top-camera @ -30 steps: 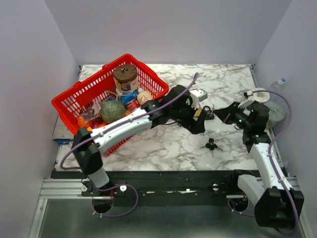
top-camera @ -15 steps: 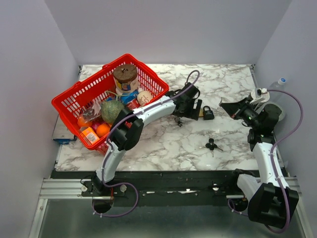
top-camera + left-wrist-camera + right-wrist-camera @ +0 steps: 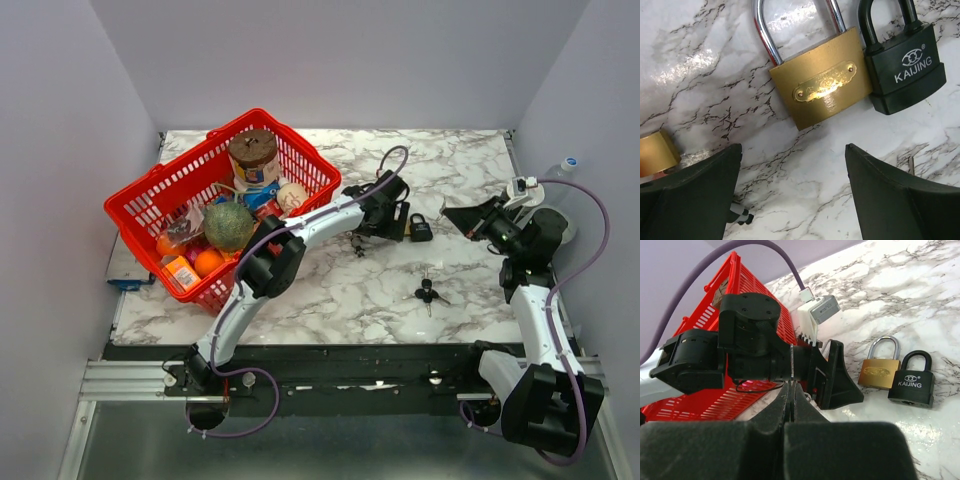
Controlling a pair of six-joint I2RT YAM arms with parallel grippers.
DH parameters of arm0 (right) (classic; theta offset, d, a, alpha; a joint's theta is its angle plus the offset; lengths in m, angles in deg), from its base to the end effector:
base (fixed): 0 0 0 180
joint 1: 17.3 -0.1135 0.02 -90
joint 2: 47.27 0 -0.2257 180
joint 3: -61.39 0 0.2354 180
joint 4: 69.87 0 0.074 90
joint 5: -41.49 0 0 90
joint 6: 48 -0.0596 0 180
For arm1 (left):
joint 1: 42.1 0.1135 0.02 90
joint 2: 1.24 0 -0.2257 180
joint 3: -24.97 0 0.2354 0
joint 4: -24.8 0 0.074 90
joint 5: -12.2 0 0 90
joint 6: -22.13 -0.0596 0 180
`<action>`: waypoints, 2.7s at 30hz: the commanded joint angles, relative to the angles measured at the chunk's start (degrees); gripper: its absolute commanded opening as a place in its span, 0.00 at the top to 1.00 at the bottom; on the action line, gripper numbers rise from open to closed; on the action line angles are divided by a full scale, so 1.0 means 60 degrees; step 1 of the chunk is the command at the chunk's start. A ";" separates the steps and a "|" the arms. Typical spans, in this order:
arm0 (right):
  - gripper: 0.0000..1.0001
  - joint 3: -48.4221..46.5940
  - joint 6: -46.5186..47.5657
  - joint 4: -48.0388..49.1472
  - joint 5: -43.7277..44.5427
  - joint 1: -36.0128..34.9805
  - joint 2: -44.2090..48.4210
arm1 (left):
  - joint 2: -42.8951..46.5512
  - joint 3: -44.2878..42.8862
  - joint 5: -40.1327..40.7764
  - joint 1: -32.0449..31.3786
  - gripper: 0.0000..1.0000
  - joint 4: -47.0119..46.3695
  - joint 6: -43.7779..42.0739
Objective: Unlock with the key
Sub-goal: Pick up the lock from the center of the board.
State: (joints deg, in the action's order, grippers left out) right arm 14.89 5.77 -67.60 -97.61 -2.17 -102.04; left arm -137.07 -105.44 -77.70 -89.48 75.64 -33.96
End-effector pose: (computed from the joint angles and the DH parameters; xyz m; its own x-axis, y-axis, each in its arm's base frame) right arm 0.2388 -0.0179 0.2522 -0.4093 0.5115 -0.7555 -0.3879 0.6520 0.6515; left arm 0.3322 -0.3608 0.1374 -0.8775 0.1297 -0.4618 0.2960 0.9039 -0.3087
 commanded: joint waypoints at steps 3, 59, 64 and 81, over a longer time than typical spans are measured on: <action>0.99 0.0190 -0.0245 0.0646 -0.0386 0.0085 -0.0204 | -0.0783 -0.0837 0.0686 -0.0058 0.09 0.0286 0.0076; 0.99 0.0468 -0.0818 0.1687 -0.1177 0.0187 -0.0482 | 0.0344 0.1769 0.2342 -0.1244 0.22 -0.1427 -0.0086; 0.99 0.0468 -0.0788 0.1643 -0.1162 0.0187 -0.0497 | -0.0431 0.0032 0.2503 -0.1274 0.14 -0.0917 0.0119; 0.99 0.0439 -0.0744 0.1628 -0.1147 0.0202 -0.0687 | -0.2600 -0.3051 0.3278 -0.1245 0.09 0.0740 0.0852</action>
State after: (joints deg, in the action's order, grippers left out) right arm 17.30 0.28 -58.57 -103.31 -1.07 -105.73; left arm -148.15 -121.41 -60.00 -96.82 75.84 -30.49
